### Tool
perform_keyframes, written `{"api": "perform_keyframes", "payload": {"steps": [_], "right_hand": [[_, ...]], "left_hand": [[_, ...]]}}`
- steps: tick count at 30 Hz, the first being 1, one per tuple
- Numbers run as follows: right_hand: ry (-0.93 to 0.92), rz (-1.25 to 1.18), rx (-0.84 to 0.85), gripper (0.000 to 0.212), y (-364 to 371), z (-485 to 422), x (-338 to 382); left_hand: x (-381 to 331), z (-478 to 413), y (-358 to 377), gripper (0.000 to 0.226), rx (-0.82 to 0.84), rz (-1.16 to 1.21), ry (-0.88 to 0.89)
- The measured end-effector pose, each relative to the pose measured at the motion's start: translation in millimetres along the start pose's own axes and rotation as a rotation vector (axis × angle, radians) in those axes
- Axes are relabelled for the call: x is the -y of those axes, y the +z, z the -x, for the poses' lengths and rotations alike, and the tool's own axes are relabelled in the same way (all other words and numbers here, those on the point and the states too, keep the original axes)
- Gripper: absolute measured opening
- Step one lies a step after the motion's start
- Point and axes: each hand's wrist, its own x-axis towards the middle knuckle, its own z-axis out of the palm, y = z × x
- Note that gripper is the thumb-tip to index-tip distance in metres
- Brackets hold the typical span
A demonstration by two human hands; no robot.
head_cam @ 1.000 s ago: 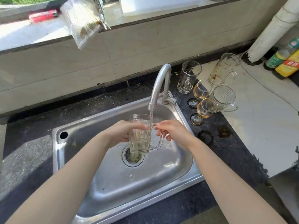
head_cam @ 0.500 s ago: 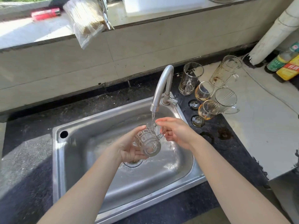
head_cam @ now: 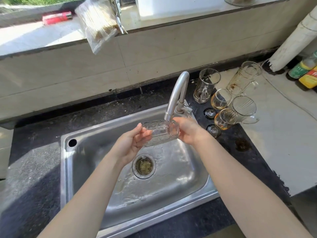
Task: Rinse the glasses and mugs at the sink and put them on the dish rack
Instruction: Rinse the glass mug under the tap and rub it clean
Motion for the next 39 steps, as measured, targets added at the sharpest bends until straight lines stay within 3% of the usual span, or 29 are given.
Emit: {"api": "perform_keyframes", "payload": {"steps": [4,7,9,12,14,16,18,20,22,24,25,27,29,30,35,39], "right_hand": [[-0.003,0.033,-0.031,0.01,0.7,-0.7,-9.6],[-0.054,0.202,-0.14,0.032,8.7,4.3,-12.8],[-0.243,0.431,-0.243,0.034,22.8,14.1,-20.3],[-0.7,0.869,-0.465,0.046,33.9,27.9,-42.7],[-0.826,0.908,-0.47,0.041,28.7,24.3,-46.8],[-0.687,0.692,-0.465,0.023,23.3,19.9,-33.5],[-0.478,0.409,-0.532,0.025,23.0,11.6,-23.4],[-0.582,0.578,-0.635,0.03,32.6,13.7,-33.7],[-0.762,0.959,-0.57,0.04,44.1,20.0,-55.3],[-0.848,1.069,-0.51,0.046,42.5,20.3,-64.7],[-0.834,0.936,-0.523,0.042,40.8,23.0,-60.2],[-0.668,0.44,-0.566,0.033,39.7,24.3,-43.9],[-0.431,-0.013,-0.506,0.032,39.7,24.7,-29.3],[-0.337,-0.101,-0.44,0.033,39.4,25.2,-25.5],[0.004,-0.035,0.087,0.014,11.3,30.8,-18.1],[0.12,-0.009,0.186,0.05,-6.8,28.1,-14.3]], "left_hand": [[3.0,0.4,4.0,0.025,-0.029,-0.094,-0.002],[12.5,-2.3,10.3,0.026,-0.044,-0.065,-0.002],[17.6,-2.5,17.2,0.024,-0.038,0.003,0.003],[22.9,0.9,26.4,0.024,-0.017,0.078,0.009],[24.6,3.7,28.5,0.024,-0.004,0.052,0.037],[25.6,4.9,27.5,0.024,0.008,-0.019,0.079],[27.3,6.2,27.6,0.025,0.022,-0.082,0.099],[28.8,6.7,29.4,0.027,0.029,-0.057,0.104],[29.0,6.1,29.8,0.029,0.029,-0.031,0.119],[27.0,6.5,27.8,0.03,0.041,-0.078,0.136],[25.4,7.4,26.4,0.029,0.05,-0.103,0.141],[21.8,9.9,25.6,0.028,0.076,-0.118,0.15],[17.8,10.8,25.3,0.029,0.092,-0.117,0.167],[15.8,11.2,24.4,0.029,0.092,-0.125,0.177],[5.1,14.0,7.7,0.023,0.168,-0.312,0.166],[-4.2,10.5,2.9,0.02,0.242,-0.418,0.188]]}}
